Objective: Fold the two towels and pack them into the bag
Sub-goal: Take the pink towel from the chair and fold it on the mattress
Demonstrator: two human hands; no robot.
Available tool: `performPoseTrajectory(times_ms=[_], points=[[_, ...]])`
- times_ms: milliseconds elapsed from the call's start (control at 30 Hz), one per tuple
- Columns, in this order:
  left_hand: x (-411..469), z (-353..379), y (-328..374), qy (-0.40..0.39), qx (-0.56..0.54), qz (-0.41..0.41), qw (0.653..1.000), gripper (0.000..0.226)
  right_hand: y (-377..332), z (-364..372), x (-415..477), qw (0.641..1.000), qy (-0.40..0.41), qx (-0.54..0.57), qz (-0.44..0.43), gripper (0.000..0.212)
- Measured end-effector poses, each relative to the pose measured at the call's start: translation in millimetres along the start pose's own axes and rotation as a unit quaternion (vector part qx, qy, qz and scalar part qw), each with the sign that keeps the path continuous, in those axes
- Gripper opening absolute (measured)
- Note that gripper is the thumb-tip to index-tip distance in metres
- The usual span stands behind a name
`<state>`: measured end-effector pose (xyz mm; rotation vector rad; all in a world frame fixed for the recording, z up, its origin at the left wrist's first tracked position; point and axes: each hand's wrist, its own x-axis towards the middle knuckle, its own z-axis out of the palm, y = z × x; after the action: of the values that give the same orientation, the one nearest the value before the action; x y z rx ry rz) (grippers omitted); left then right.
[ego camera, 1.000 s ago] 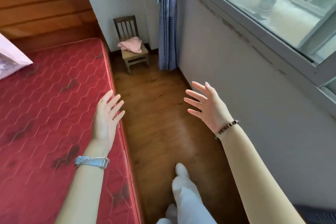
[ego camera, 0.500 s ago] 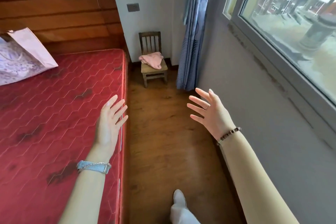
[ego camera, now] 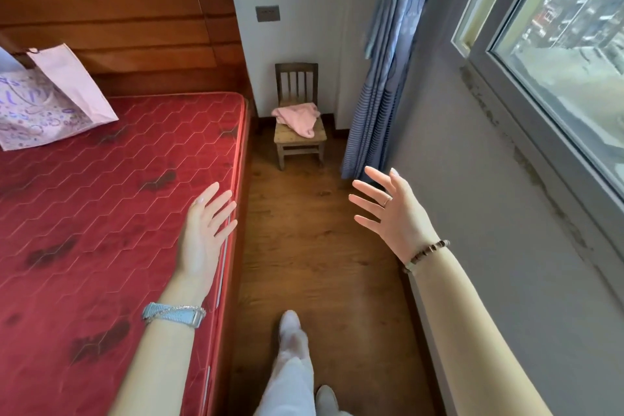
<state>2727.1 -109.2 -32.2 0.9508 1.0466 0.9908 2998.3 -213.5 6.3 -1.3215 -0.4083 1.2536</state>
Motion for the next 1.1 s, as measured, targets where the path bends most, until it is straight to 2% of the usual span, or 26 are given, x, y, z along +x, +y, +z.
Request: performPoseTrajectory(times_ms=[367, 700, 1100], points=[[139.2, 33.5, 31.0, -0.014, 0.0, 0.007, 1.0, 0.045, -51.4, 26.2, 127.5, 1.0, 0.008, 0.001, -0.012, 0.039], [284.7, 44.8, 72.1, -0.011, 0.005, -0.006, 1.0, 0.044, -98.7, 76.7, 265.3, 1.0, 0.002, 0.016, -0.002, 0.046], [394.0, 64.6, 72.6, -0.006, 0.018, -0.025, 1.0, 0.043, -128.9, 89.8, 377.4, 1.0, 0.01, 0.002, 0.014, 0.046]])
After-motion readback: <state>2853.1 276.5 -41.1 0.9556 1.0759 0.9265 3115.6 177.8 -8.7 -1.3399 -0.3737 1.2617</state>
